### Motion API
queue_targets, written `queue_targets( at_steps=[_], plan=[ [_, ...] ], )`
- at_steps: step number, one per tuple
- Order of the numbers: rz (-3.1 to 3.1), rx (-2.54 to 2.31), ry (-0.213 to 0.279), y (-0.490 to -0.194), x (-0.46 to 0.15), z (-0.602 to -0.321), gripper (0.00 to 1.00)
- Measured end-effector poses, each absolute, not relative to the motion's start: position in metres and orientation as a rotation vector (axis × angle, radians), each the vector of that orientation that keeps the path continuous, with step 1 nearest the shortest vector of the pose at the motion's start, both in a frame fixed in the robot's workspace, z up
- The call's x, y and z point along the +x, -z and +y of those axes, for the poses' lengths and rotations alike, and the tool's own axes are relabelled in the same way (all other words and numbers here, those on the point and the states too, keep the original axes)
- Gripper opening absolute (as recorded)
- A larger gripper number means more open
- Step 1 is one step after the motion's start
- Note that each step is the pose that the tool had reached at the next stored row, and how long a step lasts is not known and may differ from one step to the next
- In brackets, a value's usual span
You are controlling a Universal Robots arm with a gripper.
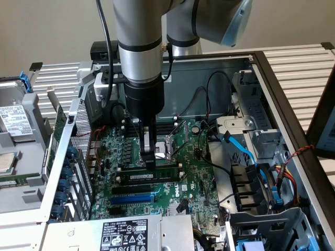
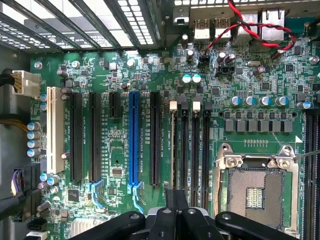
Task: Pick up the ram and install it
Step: 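Press down the ram until it locks into place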
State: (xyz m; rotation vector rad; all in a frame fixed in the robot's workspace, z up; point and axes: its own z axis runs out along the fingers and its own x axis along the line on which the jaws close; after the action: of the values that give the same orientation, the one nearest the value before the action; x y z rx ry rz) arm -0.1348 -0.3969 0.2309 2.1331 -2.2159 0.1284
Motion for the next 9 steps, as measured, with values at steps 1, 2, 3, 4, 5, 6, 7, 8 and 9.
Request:
queue_targets(
  at_steps=[1,2,3,4,5,6,7,8,9],
  plan=[
    [-2.215,2.134,-0.128,-0.2306,-0.1348,-0.3969,0.11],
    [-2.215,2.135,-0.128,-0.2303,-0.1348,-0.3969,0.11],
    [-2.214,2.135,-0.129,-0.2301,-0.1348,-0.3969,0.11],
    [-2.213,2.136,-0.129,-0.2300,-0.1348,-0.3969,0.11],
    [-2.212,2.137,-0.129,-0.2298,-0.1348,-0.3969,0.11],
    [-2.212,2.137,-0.129,-0.2296,-0.1348,-0.3969,0.11],
    [-2.211,2.138,-0.129,-0.2293,-0.1348,-0.3969,0.11],
    [-2.211,2.139,-0.129,-0.2292,-0.1348,-0.3969,0.11],
    [-2.210,2.139,-0.129,-0.2290,-0.1348,-0.3969,0.11]
  ],
)
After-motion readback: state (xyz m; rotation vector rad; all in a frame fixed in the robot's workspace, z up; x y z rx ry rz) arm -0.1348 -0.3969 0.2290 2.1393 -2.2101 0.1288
